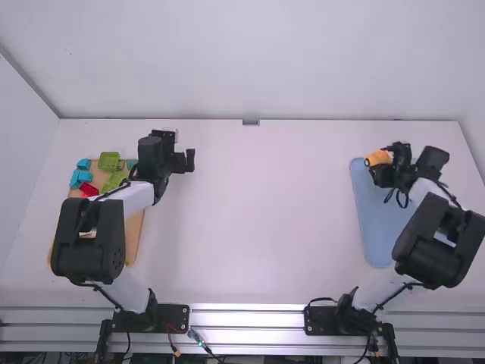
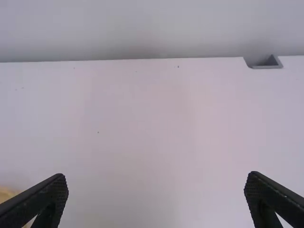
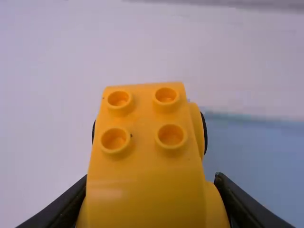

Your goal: Assemble lego blocks to make yellow taxi

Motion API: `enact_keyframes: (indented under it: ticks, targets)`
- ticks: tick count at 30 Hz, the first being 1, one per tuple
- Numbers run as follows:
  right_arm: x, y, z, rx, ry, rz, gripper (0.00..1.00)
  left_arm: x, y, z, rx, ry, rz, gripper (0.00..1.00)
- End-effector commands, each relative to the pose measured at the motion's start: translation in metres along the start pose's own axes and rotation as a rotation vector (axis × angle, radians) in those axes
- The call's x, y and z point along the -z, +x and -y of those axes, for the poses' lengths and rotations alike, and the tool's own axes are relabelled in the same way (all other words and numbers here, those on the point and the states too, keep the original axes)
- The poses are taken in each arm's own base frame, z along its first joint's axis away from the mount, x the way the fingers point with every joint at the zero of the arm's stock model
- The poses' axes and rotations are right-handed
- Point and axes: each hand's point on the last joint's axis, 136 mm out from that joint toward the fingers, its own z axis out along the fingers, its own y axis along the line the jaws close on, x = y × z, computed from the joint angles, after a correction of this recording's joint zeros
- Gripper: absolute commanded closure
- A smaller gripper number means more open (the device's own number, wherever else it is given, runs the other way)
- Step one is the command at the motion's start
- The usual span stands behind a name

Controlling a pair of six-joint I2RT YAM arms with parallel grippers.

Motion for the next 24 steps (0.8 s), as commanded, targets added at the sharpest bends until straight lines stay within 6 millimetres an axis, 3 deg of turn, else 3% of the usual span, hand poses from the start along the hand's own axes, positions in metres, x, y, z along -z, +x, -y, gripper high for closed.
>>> enact_keyframes:
  ticks: [1,7,13,15,17,18,21,24]
  targets:
    - [0.002,0.024,0.004,-0.151,0.030,-0.030,0.59,0.004,-0.005,0.008,0.017,0.051,0.014,0.01]
    - [0.003,0.069,0.026,-0.287,0.184,-0.099,0.52,0.004,-0.007,0.004,0.109,0.030,0.018,0.01]
    - [0.002,0.088,0.024,-0.293,0.240,-0.162,0.42,0.004,-0.003,0.000,0.103,-0.014,0.008,0.01]
    - [0.001,0.089,0.023,-0.285,0.247,-0.169,0.34,0.004,-0.002,0.000,0.103,-0.015,0.003,0.01]
    - [-0.001,0.085,0.020,-0.270,0.246,-0.166,0.08,0.004,0.000,-0.003,0.108,-0.018,-0.006,0.01]
    - [-0.002,0.081,0.019,-0.263,0.247,-0.164,0.01,0.004,0.001,-0.002,0.107,-0.018,-0.010,0.01]
    - [0.005,0.070,0.021,-0.248,0.283,-0.182,0.01,0.004,0.003,0.002,0.071,-0.013,-0.038,0.01]
    - [0.030,0.052,0.021,-0.228,0.343,-0.222,0.02,0.008,0.002,0.009,0.010,-0.002,-0.096,0.01]
